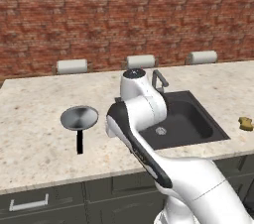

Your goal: Pick the pan and sponge and place them into the sink. Then turn on the water.

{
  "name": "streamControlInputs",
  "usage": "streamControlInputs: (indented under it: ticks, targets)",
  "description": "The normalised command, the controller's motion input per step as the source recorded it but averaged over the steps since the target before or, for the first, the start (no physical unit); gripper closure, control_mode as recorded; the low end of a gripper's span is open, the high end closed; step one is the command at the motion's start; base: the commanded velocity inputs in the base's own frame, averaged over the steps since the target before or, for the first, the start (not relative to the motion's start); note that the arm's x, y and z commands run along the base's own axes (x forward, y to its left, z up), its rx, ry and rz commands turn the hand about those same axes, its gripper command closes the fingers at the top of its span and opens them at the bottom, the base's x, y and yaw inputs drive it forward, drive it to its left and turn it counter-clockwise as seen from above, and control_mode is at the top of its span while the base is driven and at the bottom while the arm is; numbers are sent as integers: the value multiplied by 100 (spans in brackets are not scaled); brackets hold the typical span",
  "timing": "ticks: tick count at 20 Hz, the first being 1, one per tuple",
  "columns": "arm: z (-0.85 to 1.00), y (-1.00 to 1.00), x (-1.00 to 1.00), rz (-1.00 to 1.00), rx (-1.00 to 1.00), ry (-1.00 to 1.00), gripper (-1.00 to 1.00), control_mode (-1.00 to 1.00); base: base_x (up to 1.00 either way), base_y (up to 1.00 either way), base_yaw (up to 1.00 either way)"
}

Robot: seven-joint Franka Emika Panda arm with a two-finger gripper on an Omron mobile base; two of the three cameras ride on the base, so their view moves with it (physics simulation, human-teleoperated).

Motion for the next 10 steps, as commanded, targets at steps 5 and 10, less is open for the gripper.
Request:
streamControlInputs:
  ticks: [5,10]
  targets:
    - [-2,69,23,-10,11,15,-100,-100,0,0,0]
    - [-31,84,29,-16,7,11,-100,-100,0,0,0]
